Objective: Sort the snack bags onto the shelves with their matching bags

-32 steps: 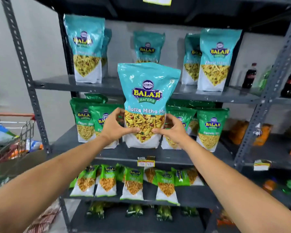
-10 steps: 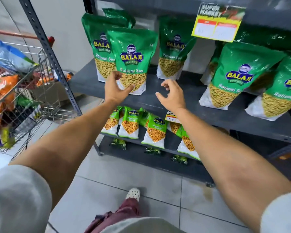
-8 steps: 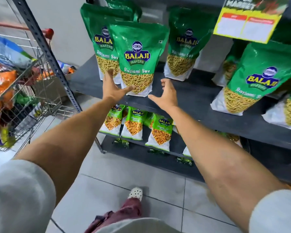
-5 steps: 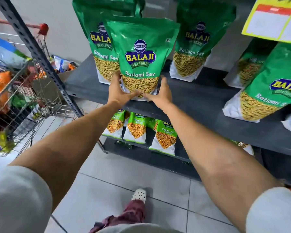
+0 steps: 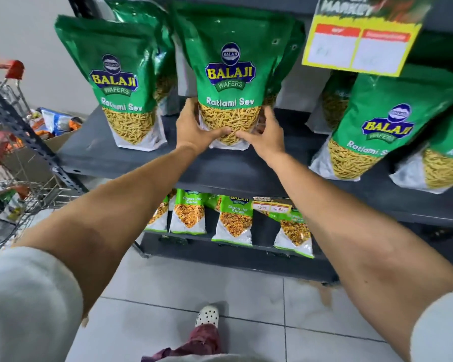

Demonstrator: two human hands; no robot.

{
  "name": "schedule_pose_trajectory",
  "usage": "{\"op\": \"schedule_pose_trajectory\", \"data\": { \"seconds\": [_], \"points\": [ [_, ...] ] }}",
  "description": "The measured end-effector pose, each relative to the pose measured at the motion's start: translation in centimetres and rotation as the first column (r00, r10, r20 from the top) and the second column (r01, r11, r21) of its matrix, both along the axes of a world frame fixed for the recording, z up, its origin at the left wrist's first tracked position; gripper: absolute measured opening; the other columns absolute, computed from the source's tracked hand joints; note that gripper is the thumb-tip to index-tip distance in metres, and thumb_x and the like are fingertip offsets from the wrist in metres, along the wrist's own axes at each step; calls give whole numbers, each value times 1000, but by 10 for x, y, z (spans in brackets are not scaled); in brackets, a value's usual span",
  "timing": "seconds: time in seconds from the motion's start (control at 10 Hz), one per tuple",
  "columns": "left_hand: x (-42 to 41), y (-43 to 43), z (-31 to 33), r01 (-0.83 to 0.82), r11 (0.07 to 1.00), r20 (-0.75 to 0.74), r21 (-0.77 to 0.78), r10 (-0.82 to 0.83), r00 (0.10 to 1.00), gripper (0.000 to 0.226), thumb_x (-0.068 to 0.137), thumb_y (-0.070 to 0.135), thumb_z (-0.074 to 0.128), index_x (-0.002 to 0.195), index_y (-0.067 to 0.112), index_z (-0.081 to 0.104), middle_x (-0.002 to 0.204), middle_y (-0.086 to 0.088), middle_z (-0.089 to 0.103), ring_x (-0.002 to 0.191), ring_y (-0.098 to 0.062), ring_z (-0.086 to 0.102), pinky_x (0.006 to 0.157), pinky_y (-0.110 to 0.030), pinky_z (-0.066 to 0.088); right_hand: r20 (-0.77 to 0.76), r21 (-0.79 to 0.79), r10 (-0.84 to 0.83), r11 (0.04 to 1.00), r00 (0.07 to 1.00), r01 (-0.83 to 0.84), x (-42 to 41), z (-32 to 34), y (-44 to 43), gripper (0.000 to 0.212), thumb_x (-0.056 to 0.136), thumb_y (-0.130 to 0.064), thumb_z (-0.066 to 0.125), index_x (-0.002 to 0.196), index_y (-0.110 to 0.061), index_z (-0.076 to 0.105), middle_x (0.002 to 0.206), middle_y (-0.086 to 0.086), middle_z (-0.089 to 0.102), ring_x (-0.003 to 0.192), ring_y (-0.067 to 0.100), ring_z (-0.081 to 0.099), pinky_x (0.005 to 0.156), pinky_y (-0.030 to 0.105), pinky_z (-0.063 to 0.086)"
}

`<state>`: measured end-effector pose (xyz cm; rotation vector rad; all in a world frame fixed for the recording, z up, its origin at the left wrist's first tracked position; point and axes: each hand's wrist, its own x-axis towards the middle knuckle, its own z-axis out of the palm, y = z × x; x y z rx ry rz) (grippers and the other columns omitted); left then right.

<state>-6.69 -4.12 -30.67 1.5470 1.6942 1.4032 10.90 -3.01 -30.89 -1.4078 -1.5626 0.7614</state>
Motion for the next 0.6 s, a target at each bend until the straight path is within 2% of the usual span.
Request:
{"op": "schedule_pose_trajectory", "data": {
  "seconds": [0.1, 0.2, 0.4, 0.5, 0.6],
  "points": [
    [26, 8, -6, 64, 997, -12, -41, -64, 998, 91, 46, 43, 94, 120, 12, 51, 120, 1, 65, 113, -13, 59, 101, -29, 47, 9, -9, -52, 999, 999, 52, 30, -9, -1, 74, 60, -29, 86, 121, -17, 46, 121, 7, 66, 108, 21, 63, 96, 44, 53],
    [38, 10, -22, 111, 989, -18, -102, -113, 993, 92, 46, 43, 94, 120, 12, 51, 120, -1, 66, 112, -16, 61, 98, -34, 51, 15, -49, -86, 995, 996, 86, 44, -24, -8, 67, 64, -21, 85, 116, -14, 45, 117, 9, 66, 105, 21, 65, 94, 44, 54],
    [35, -2, -46, 111, 986, -47, -121, -117, 992, 90, 47, 46, 93, 119, 16, 50, 119, 0, 65, 108, -15, 62, 94, -35, 53, 55, -126, -58, 990, 997, 64, 41, -45, -16, 74, 67, -23, 84, 122, -15, 37, 127, 10, 60, 113, 24, 60, 98, 40, 50],
    [36, 0, -41, 123, 980, -75, -154, -135, 988, 89, 49, 42, 94, 121, 15, 48, 122, -1, 63, 112, -16, 59, 99, -35, 51, 116, -137, -37, 989, 993, 52, 43, -41, -16, 70, 70, -23, 82, 121, -13, 36, 127, 10, 59, 113, 23, 59, 94, 33, 48],
    [33, -9, -32, 97, 974, -123, -204, -124, 985, 94, 50, 42, 93, 126, 14, 44, 129, -4, 57, 119, -19, 54, 104, -37, 46, 151, -111, -66, 990, 986, 83, 47, -29, -23, 69, 71, -25, 82, 120, -10, 36, 127, 13, 57, 114, 26, 57, 92, 34, 47]
  ]
}}
